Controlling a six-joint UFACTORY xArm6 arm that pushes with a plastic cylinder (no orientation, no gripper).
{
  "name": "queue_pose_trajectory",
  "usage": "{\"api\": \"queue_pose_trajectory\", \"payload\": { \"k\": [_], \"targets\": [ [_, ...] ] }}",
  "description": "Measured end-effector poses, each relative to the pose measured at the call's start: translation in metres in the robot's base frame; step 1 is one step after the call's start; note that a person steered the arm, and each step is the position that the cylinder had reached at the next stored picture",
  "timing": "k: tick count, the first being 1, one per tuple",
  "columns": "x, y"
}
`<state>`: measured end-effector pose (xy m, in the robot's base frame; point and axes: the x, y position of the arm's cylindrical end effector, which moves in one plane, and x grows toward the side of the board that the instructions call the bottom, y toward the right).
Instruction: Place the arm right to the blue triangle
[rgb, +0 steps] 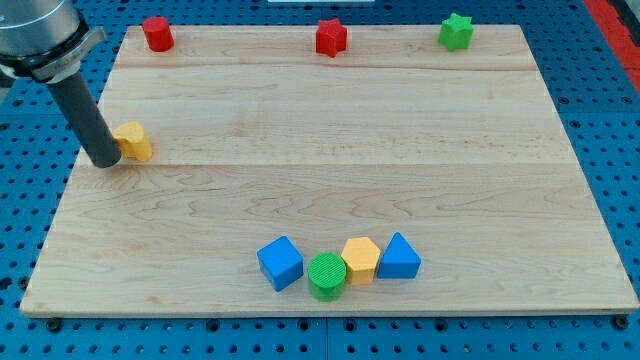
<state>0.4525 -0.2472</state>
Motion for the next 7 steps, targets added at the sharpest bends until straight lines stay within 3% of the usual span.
{"api": "queue_pose_trajectory", "payload": {
  "k": [1, 2, 5, 6, 7],
  "targets": [
    [-0.008, 0.056],
    [-0.027, 0.043],
    [-0.022, 0.062],
    [-0.027, 0.169],
    [-0.027, 0.21]
  ]
}}
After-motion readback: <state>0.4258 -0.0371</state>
